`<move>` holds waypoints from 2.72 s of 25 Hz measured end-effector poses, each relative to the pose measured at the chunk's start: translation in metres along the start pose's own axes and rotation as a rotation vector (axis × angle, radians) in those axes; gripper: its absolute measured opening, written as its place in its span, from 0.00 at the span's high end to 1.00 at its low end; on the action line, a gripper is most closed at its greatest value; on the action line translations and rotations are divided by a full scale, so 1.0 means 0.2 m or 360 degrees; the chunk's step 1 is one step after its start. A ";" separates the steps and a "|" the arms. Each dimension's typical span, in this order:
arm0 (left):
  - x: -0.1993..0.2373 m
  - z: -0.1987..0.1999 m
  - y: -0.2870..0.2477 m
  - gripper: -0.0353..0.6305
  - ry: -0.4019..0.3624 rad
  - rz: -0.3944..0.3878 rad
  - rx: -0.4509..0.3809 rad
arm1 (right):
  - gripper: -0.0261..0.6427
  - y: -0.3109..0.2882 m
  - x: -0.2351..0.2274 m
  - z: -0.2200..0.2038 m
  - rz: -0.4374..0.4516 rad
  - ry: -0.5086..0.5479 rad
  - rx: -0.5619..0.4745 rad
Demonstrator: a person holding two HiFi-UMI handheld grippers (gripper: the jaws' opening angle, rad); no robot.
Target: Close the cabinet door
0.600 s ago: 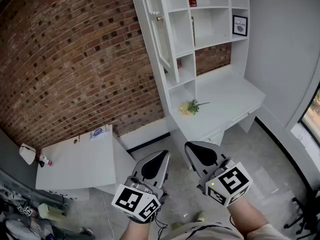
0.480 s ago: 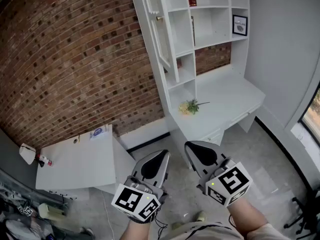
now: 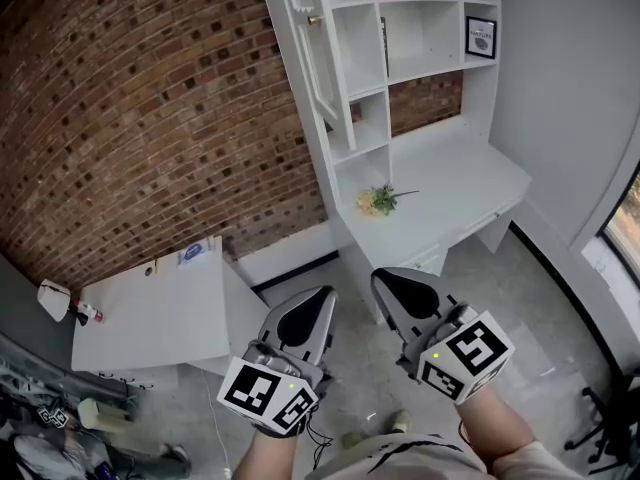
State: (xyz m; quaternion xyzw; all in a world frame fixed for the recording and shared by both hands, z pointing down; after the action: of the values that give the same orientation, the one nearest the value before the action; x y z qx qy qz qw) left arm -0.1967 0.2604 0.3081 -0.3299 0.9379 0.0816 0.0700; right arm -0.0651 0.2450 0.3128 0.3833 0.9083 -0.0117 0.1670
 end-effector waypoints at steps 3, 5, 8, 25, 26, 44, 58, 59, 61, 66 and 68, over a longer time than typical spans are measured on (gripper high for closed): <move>0.00 0.01 -0.02 0.93 -0.0011 0.0003 -0.0002 | 0.93 0.02 -0.04 0.04 -0.0015 -0.0035 -0.0044; 0.00 0.01 -0.03 0.93 -0.0020 0.0009 -0.0001 | 0.93 0.04 -0.07 0.06 -0.0025 -0.0051 -0.0068; -0.01 0.00 -0.05 0.93 -0.0042 0.0022 0.0015 | 0.93 0.07 -0.11 0.07 -0.0033 -0.0067 -0.0078; -0.15 -0.06 -0.37 0.93 -0.0072 0.0070 0.0067 | 0.93 0.16 -0.43 0.11 0.0030 -0.0097 -0.0040; -0.14 -0.05 -0.38 0.93 -0.0076 0.0073 0.0065 | 0.93 0.15 -0.43 0.13 0.0037 -0.0089 -0.0042; 0.29 -0.10 -0.80 0.93 -0.0141 -0.0016 -0.0043 | 0.93 -0.37 -0.66 0.17 0.0063 -0.0022 -0.0009; 1.01 0.12 -1.25 0.93 -0.0382 -0.0201 -0.0291 | 0.93 -1.03 -0.81 0.41 0.0029 0.0026 -0.0170; 1.04 0.16 -1.27 0.93 -0.0396 -0.0216 -0.0321 | 0.93 -1.06 -0.81 0.43 0.0024 0.0037 -0.0191; 1.11 0.22 -1.31 0.93 -0.0433 -0.0226 -0.0376 | 0.93 -1.11 -0.81 0.46 0.0003 0.0079 -0.0228; 1.24 0.39 -1.41 0.93 -0.0480 -0.0245 -0.0528 | 0.93 -1.18 -0.83 0.52 0.0004 0.0116 -0.0284; 1.27 0.44 -1.45 0.93 -0.0513 -0.0253 -0.0564 | 0.93 -1.19 -0.85 0.55 0.0019 0.0114 -0.0299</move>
State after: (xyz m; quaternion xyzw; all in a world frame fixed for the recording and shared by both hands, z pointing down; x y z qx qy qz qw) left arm -0.2035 -0.0995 0.1441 -0.3925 0.8568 0.2905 0.1658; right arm -0.0894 -0.0576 0.2369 0.3717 0.9084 0.0882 0.1698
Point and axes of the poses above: the fingertips, and each gripper's own axes: y backward along the fingers, x to its left, z out of its top, the point moved 5 cm from there along y, backward along the fingers, and after that the axes turned 14 degrees about -y, right-handed, at the moved point
